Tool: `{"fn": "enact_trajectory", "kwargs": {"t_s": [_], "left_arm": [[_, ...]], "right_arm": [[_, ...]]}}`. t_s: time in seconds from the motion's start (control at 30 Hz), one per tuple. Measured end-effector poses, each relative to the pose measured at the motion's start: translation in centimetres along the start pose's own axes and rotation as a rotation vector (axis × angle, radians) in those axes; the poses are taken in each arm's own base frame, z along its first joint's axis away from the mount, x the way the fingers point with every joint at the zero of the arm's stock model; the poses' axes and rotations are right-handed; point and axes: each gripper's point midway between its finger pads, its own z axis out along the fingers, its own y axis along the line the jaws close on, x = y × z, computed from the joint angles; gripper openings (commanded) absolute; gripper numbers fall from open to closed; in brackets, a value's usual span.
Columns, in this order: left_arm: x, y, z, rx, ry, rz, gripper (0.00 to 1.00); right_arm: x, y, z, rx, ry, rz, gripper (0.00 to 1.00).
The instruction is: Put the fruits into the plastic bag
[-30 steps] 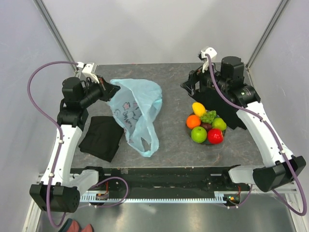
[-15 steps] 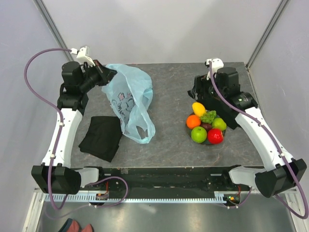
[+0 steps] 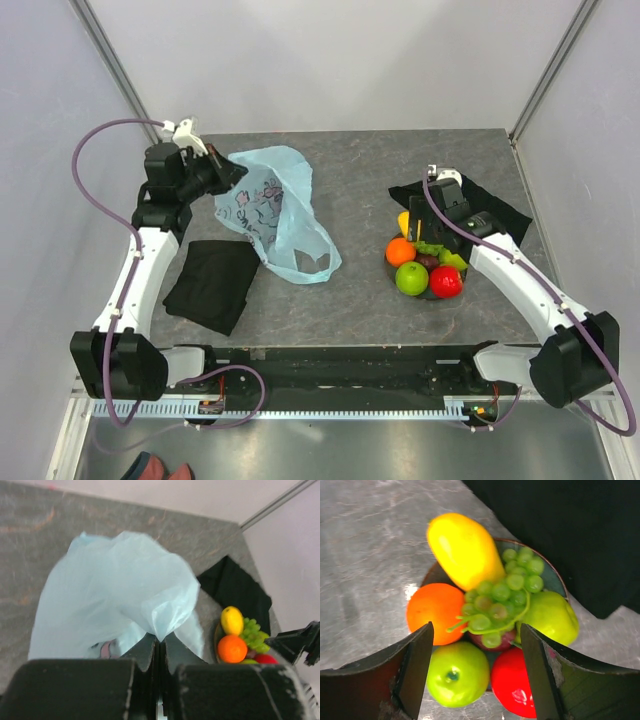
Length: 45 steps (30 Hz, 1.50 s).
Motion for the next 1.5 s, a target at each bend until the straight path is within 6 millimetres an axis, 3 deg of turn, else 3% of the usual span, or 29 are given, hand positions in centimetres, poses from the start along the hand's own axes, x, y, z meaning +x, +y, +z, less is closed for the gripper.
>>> {"fn": "enact_trajectory", "kwargs": {"t_s": [0.13,0.63,0.8,0.93,1.23,1.43,1.5], "left_arm": [[2.1,1.1,0.0,-0.027,0.058,0.000,0.02],[2.2,1.2,-0.1,-0.021,0.067,0.036,0.02],[2.3,1.1,-0.1,-0.020,0.068,0.037,0.02],[2.3,1.1,-0.1,-0.020,0.068,0.037,0.02],[2.3,1.1,-0.1,-0.016,0.070,0.038,0.01],[2.3,1.0,-0.1,-0.012,0.071,0.037,0.02],[2.3,1.0,-0.1,-0.010,0.072,0.038,0.02]], "right_arm": [[0.6,-0.9,0.2,0.051,0.008,0.028,0.75],[3.1,-0.7,2.8,0.085,0.056,0.077,0.71],[3.3,-0.8,3.6,0.103,0.050,0.092,0.65],[3.5,-1.0,4.1,0.120,0.051,0.097,0.53],[3.3,-1.3,4.3,0.142,0.030,0.106,0.16],[2.9,-1.4,4.0,0.140,0.016,0.114,0.00],[2.8,-1.4,3.8,0.142,0.011,0.115,0.00]]}}
